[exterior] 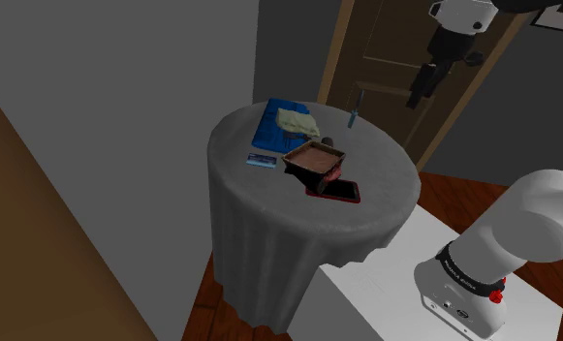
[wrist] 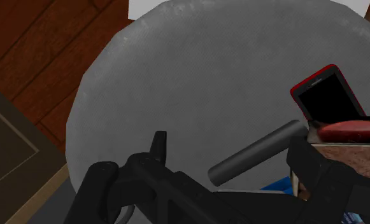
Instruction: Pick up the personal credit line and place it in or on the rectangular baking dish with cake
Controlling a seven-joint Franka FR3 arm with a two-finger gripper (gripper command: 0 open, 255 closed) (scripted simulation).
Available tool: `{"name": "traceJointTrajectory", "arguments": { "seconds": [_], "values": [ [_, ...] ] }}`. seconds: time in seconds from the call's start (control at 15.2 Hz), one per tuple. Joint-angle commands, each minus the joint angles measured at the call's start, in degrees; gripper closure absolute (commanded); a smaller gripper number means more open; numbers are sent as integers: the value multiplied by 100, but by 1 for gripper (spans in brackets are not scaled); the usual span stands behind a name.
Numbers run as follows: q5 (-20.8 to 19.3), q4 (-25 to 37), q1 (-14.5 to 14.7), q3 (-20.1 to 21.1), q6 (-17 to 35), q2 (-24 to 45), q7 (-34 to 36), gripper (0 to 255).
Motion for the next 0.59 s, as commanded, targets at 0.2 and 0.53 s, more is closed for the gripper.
{"name": "traceJointTrajectory", "arguments": {
  "seconds": [0.2, 0.53],
  "values": [
    [151, -340, 205, -50, 774, 171, -170, 0],
    [431, -760, 587, -125, 2088, 630, -504, 0]
  ]
}}
